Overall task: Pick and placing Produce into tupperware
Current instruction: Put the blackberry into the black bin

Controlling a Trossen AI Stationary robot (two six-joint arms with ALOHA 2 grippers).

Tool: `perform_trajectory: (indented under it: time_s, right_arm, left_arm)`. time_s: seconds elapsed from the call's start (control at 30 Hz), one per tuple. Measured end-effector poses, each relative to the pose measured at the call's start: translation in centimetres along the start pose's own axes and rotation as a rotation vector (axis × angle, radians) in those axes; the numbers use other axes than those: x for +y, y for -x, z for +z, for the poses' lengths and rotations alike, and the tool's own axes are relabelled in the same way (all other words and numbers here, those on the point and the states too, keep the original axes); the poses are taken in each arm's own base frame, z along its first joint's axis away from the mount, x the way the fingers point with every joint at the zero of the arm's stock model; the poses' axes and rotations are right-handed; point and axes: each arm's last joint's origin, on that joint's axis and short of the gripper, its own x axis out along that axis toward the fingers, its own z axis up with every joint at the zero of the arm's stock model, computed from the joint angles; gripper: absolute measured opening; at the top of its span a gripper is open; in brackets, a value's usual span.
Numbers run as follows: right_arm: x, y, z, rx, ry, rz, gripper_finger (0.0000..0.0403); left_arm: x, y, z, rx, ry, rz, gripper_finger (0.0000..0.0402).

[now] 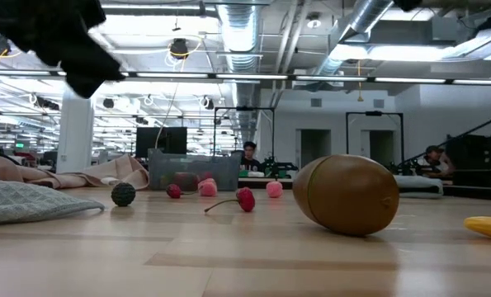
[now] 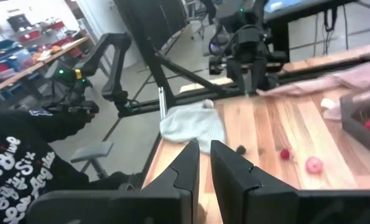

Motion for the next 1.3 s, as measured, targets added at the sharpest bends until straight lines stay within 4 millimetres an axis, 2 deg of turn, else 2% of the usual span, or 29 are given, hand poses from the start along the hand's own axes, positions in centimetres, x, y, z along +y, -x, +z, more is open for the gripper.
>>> perform_trajectory:
  time_s: [0.17,0.37,0.57,0.83,1.0,1.1,1.2,1.3]
  right_arm:
    - [0.3,0.6,-2.2,0.004,-0.006,-0.006,0.0064]
    - [1.0,2.3,-4.0,-0.029,0.0,0.065,0.0064]
    - [1.6,4.9,-5.1,-0.075,-0.037,0.139,0.0064]
    - [1.8,8.6,-7.1,-0.135,-0.013,0.219,0.0064]
    - [1.7,11.3,-8.2,-0.216,0.001,0.244,0.0064]
    - [1.7,11.9,-8.6,-0.132,-0.043,0.224,0.0064]
    - [1.8,12.1,-8.1,-0.163,-0.058,0.222,0.0064]
    - [1.7,12.0,-8.4,-0.153,-0.046,0.2,0.0064]
  left_arm:
    - [0.2,-0.7,-0.8,0.064,0.074,0.072,0.0108]
    - [-0.3,-2.1,-2.0,0.174,0.036,0.075,0.0158]
    - [-1.0,-3.7,-3.2,0.235,-0.014,0.068,0.0205]
    - [-2.0,-5.2,-4.1,0.263,-0.065,0.024,0.0245]
    - [-2.1,-6.4,-5.3,0.318,-0.083,0.028,0.0254]
    - [-2.4,-7.3,-5.5,0.34,-0.124,0.024,0.0252]
    - [-2.8,-8.2,-5.3,0.35,-0.17,0.033,0.0252]
    - [-3.3,-9.1,-5.2,0.362,-0.216,0.036,0.0252]
